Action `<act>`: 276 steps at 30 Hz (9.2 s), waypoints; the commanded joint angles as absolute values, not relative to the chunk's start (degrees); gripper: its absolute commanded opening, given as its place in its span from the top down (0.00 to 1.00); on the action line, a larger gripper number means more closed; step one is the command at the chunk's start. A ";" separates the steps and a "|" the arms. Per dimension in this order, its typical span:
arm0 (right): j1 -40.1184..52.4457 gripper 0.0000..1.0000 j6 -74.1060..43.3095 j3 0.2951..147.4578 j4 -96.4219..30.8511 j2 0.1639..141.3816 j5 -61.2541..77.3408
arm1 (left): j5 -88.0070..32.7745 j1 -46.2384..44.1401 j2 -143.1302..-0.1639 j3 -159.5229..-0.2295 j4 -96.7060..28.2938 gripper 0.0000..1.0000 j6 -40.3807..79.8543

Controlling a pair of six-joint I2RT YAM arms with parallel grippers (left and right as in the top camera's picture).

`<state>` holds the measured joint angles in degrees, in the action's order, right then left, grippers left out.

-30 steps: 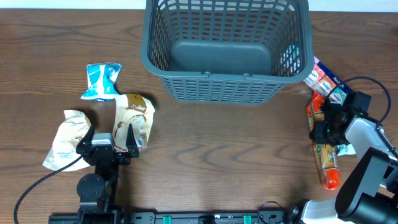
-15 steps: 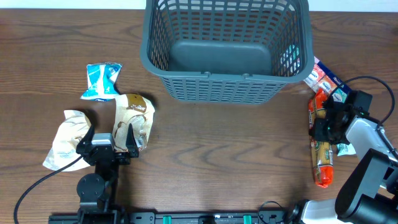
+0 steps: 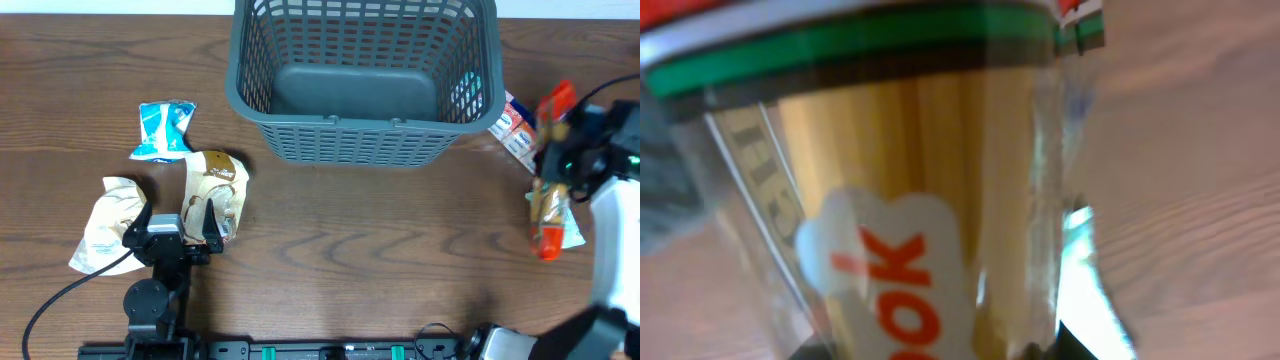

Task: Pack container
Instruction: 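Lift the spaghetti pack with the right gripper toward the basket, then lower the spaghetti pack into the basket and open the right gripper, then move the right gripper back to the tissue packet multi-pack, then grasp the tissue packet multi-pack with the right gripper, then carry the tissue multi-pack into the basket and release it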

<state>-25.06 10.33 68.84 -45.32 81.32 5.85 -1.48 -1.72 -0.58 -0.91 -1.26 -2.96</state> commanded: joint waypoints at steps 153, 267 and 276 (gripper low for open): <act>-21.76 0.01 49.41 131.20 -79.31 116.68 9.87 | -1.91 -1.74 -0.23 -0.23 -3.81 0.01 -2.68; -17.04 0.99 26.83 136.14 -70.72 123.79 7.42 | -2.37 -1.74 -0.23 -0.23 -3.64 0.01 -2.68; -17.37 0.99 20.21 136.14 -64.88 111.33 4.99 | -2.37 -1.74 -0.23 -0.23 -3.66 0.01 -2.66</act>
<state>-17.30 23.31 135.28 -65.82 114.19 5.32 -1.50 -1.72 -0.58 -0.91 -1.19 -2.94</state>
